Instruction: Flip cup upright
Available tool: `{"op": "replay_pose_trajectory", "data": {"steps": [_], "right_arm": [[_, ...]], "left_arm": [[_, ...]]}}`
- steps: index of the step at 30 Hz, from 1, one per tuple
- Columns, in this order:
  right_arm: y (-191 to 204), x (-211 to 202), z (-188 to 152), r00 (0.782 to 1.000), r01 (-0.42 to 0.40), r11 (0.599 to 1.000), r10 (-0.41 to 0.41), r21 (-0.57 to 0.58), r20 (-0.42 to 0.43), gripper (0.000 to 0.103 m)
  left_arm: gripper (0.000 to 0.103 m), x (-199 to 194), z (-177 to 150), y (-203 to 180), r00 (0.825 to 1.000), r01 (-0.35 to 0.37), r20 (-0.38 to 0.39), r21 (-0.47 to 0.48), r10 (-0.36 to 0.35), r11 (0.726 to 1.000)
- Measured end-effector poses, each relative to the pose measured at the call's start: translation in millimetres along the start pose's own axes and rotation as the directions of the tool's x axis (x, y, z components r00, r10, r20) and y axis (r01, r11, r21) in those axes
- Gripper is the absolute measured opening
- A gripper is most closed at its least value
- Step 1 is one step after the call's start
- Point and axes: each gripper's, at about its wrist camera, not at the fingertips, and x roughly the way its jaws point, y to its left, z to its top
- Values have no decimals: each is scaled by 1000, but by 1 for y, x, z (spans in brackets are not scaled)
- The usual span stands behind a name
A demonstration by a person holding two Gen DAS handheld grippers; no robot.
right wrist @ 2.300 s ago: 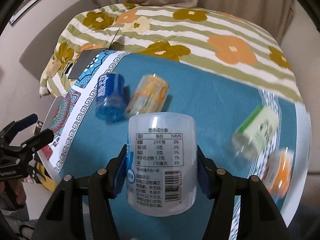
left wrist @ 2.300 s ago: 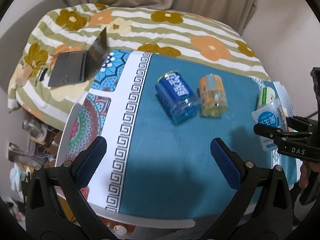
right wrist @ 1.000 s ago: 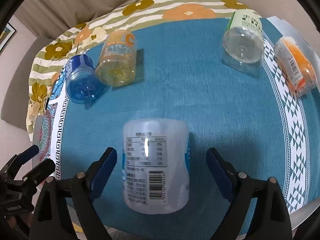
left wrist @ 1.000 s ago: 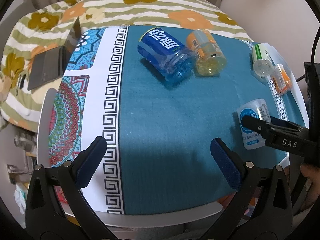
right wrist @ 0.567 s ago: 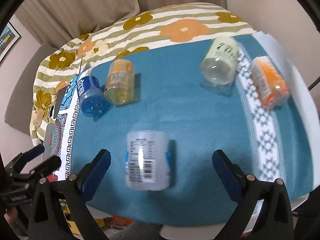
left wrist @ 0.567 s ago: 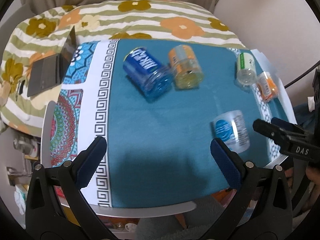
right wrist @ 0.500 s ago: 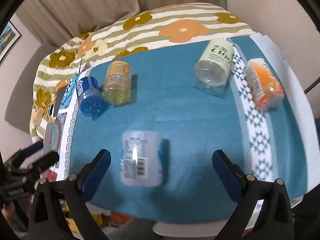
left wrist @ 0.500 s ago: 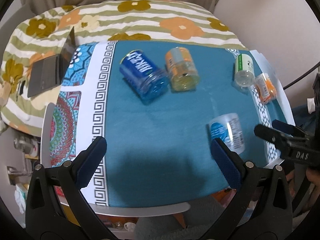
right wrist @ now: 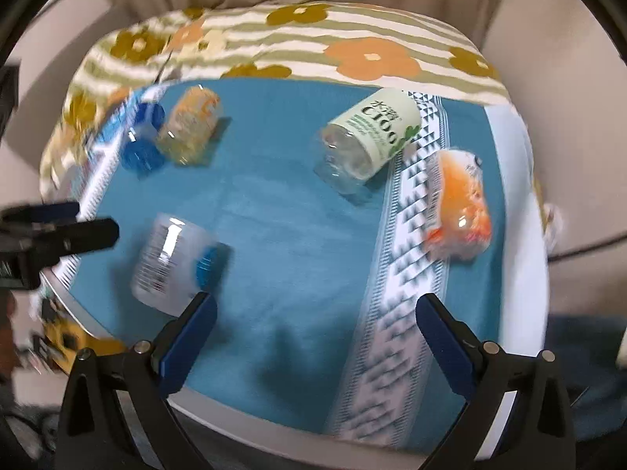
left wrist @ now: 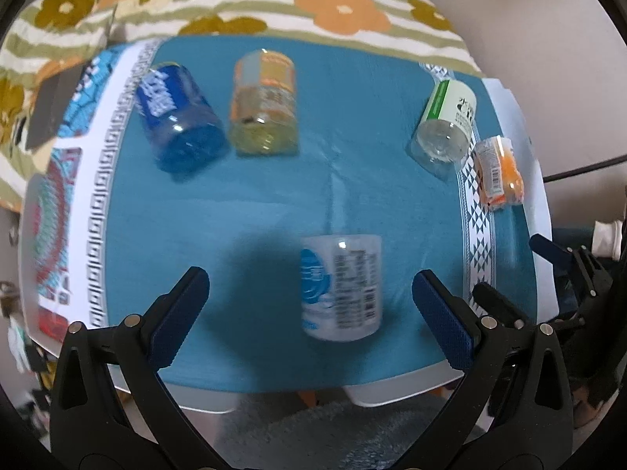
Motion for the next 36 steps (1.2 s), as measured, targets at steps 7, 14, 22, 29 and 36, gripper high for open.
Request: {"op": "replay_pose_trajectory", "data": {"steps": [7,14,22,29,36], "right_arm": [[-25,20,4,1000,-14,991,14,-135,-3,101],[-26,32,5,996,-85,974,88,-211,7,101],[-20,42,6,991,-130,960,135,-247,1,101],[-22,39,8,989,-138,963,145,-232,12,101],[-24,26,6,989,-135,972,145,-191,42,101]], "left_arm": [[103,35,13,-20,994,-49,-96,-37,45,998],[93,64,15,-21,980,-83,-189,-75,67,994],[69,78,18,-22,970,-78,-238,-82,56,994],[65,73,22,-23,971,-64,-235,-62,48,996],[63,47,29,-24,985,-18,-169,-31,13,999]]}}
